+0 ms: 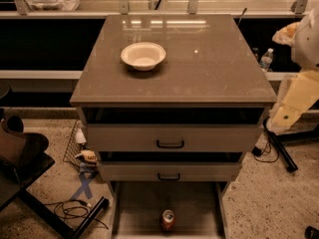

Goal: Pick coke can from bottom drawer and place on counter

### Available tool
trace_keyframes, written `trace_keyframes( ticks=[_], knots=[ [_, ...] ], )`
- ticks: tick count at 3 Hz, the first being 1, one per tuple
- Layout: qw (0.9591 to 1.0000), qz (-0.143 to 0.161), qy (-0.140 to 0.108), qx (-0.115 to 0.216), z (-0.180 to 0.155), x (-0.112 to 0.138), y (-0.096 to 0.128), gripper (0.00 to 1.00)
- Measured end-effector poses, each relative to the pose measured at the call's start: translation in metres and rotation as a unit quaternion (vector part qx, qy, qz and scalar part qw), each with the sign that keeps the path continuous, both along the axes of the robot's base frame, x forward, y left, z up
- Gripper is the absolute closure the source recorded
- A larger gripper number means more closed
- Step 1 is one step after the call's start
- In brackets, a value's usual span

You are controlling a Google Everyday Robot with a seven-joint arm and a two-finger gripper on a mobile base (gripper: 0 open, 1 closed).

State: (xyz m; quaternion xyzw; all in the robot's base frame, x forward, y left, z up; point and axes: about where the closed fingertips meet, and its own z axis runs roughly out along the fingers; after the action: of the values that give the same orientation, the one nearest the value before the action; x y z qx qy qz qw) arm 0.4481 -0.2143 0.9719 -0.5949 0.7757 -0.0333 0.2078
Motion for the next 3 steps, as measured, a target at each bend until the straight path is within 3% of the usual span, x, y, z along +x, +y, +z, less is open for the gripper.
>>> trace_keyframes(
  ticks=[1, 2, 3],
  knots=[
    [0.9969, 0.024, 0.009, 0.074, -0.074, -0.004, 0.004, 0.00],
    [0.9823, 0.036, 0.017, 0.183, -0.167, -0.012, 0.015, 0.00],
    [0.9572, 0.025, -0.030, 0.287, -0.217, -0.001, 0.019, 0.00]
  ],
)
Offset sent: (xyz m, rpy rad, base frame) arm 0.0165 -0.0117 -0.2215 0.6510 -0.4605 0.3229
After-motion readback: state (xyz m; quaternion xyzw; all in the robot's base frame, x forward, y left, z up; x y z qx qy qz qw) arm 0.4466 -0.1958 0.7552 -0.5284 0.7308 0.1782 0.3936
